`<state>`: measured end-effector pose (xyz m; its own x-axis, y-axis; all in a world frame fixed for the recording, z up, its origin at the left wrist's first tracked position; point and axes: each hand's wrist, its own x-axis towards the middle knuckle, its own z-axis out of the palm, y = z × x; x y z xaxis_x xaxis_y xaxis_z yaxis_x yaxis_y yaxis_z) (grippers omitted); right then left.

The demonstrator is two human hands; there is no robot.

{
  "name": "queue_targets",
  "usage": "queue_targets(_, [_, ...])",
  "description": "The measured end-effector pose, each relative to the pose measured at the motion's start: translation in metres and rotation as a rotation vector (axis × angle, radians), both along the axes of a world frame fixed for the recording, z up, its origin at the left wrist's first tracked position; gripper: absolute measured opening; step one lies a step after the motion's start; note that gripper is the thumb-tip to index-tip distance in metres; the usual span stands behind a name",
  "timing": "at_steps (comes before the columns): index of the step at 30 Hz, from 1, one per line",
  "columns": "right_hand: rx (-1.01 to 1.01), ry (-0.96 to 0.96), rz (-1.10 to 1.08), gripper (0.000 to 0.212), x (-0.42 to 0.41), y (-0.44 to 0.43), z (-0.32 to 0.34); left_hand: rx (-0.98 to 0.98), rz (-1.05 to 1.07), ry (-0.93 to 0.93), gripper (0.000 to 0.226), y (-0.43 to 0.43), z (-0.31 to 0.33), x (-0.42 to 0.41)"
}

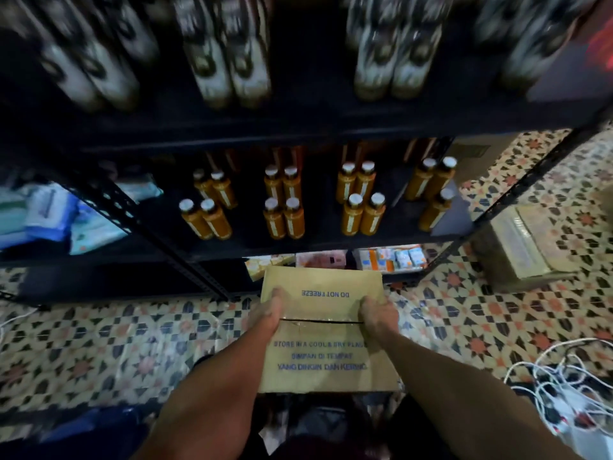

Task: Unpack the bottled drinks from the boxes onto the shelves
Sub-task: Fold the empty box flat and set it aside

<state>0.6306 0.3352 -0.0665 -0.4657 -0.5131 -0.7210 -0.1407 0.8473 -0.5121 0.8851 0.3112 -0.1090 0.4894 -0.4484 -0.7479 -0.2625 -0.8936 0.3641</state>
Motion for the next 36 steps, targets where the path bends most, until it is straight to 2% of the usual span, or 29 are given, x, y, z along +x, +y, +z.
queue_targets(2, [0.013,0.041,0.020,0.073,0.000,0.005,0.044,0.023,0.006,0.002,0.131,0.007,0.047,0.000])
queue_targets(5, [0.041,0.096,0.066,0.095,-0.003,0.013,0.096,-0.001,-0.014,-0.007,0.110,0.017,0.135,-0.007])
queue_targets(7, [0.038,0.099,0.076,0.093,-0.005,0.016,0.129,-0.009,-0.030,-0.008,0.109,0.018,0.181,-0.013])
queue_targets(10, [0.076,0.120,0.068,0.084,-0.013,0.018,0.159,-0.035,-0.077,-0.011,0.100,0.010,0.216,-0.022])
queue_targets(17, [-0.002,0.128,-0.168,0.089,-0.055,0.047,0.174,-0.050,-0.296,0.009,0.093,-0.015,0.229,-0.073])
queue_targets(21, [-0.032,0.050,-0.411,0.089,-0.098,0.087,0.166,-0.031,-0.504,0.053,0.106,-0.035,0.196,-0.124])
queue_targets(24, [0.010,0.058,-0.539,0.093,-0.134,0.121,0.161,-0.039,-0.671,0.036,0.111,-0.041,0.177,-0.184])
queue_targets(27, [0.048,0.128,-0.657,0.088,-0.176,0.155,0.158,-0.068,-0.828,0.032,0.098,-0.013,0.234,-0.260])
queue_targets(30, [0.059,0.159,-0.815,0.088,-0.221,0.190,0.155,-0.071,-0.979,0.031,0.086,0.009,0.240,-0.334])
queue_targets(34, [0.041,0.194,-0.979,0.083,-0.280,0.239,0.164,-0.056,-1.052,0.060,0.106,0.035,0.223,-0.423])
queue_targets(36, [0.049,0.214,-1.055,0.084,-0.303,0.261,0.175,-0.050,-1.079,0.080,0.110,0.057,0.240,-0.462])
